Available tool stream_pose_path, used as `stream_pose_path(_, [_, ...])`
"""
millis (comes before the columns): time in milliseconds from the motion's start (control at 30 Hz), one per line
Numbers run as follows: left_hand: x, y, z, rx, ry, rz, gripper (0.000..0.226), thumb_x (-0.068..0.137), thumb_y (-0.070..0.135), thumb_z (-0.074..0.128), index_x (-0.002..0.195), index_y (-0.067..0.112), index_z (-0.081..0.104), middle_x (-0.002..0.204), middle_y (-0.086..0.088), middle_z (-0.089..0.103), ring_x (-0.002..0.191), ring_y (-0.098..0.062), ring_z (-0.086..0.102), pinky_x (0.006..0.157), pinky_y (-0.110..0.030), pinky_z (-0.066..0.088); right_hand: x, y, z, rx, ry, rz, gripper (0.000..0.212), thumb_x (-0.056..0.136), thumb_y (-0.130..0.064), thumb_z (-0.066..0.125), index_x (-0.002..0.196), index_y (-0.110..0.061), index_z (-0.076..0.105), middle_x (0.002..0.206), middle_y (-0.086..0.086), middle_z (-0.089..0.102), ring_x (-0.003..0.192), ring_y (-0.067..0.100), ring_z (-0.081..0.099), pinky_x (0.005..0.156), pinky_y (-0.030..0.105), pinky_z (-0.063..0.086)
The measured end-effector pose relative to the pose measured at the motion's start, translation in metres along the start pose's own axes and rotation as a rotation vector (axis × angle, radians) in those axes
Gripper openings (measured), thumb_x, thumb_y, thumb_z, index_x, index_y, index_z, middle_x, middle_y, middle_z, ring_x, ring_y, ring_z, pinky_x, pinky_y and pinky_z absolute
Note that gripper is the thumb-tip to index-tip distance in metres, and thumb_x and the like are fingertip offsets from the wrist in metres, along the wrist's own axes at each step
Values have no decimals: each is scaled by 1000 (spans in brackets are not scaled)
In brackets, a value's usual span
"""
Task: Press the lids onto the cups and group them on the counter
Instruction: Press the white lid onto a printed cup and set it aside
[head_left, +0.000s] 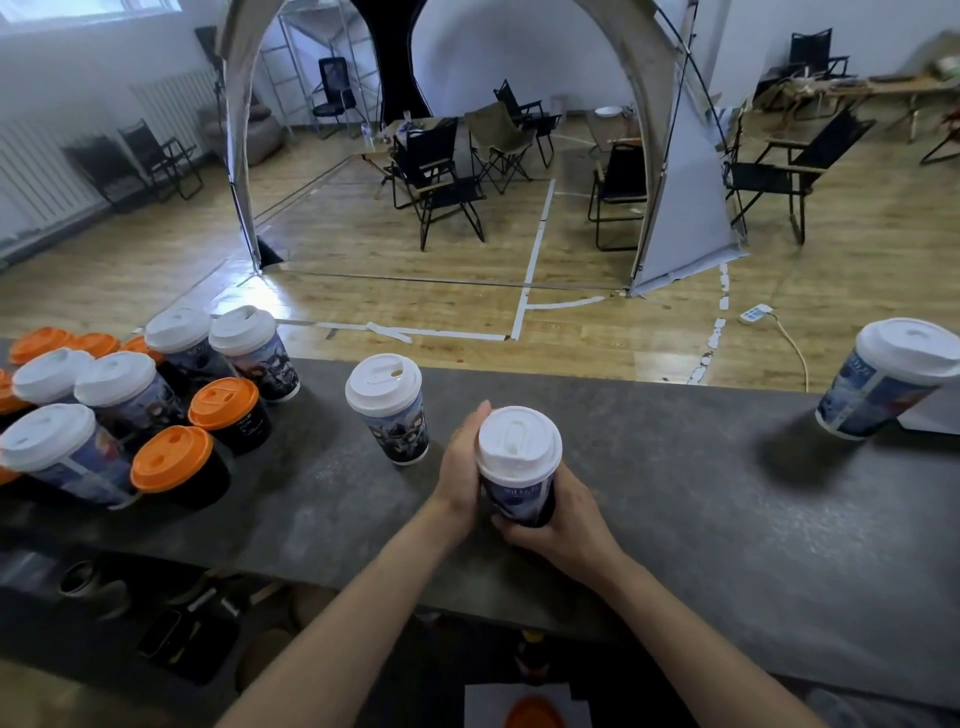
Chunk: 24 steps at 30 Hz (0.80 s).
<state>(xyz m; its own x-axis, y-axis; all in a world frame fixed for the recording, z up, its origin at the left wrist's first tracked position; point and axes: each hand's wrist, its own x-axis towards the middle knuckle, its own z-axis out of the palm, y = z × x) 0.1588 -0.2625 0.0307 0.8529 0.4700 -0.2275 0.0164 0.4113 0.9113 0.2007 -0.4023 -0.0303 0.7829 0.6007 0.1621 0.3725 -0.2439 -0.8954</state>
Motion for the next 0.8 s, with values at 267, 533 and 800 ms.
stream_pose_path(267, [-2, -15, 1, -48, 96, 68, 53, 79, 57, 61, 98, 9, 73, 105, -18, 68, 102, -27, 62, 97, -44, 47, 0, -2, 3, -33, -8, -27, 93, 66, -65, 87, 143, -29, 50, 138, -19, 59, 127, -1, 56, 103, 29, 51])
stream_pose_path(533, [-8, 3, 5, 2, 4, -35, 42, 107, 26, 36, 82, 8, 65, 74, -3, 70, 75, -14, 65, 67, -21, 54, -3, -1, 2, -30, -2, -7, 80, 66, -55, 87, 136, -30, 57, 131, -17, 64, 121, 2, 61, 100, 37, 54])
stream_pose_path(800, [-5, 5, 4, -34, -25, -34, 42, 99, 41, 47, 103, 4, 67, 98, -15, 71, 93, -24, 66, 85, -35, 51, -2, -6, -1, -5, 44, -10, 74, 67, -51, 89, 128, -51, 46, 131, -21, 64, 120, -1, 61, 98, 33, 55])
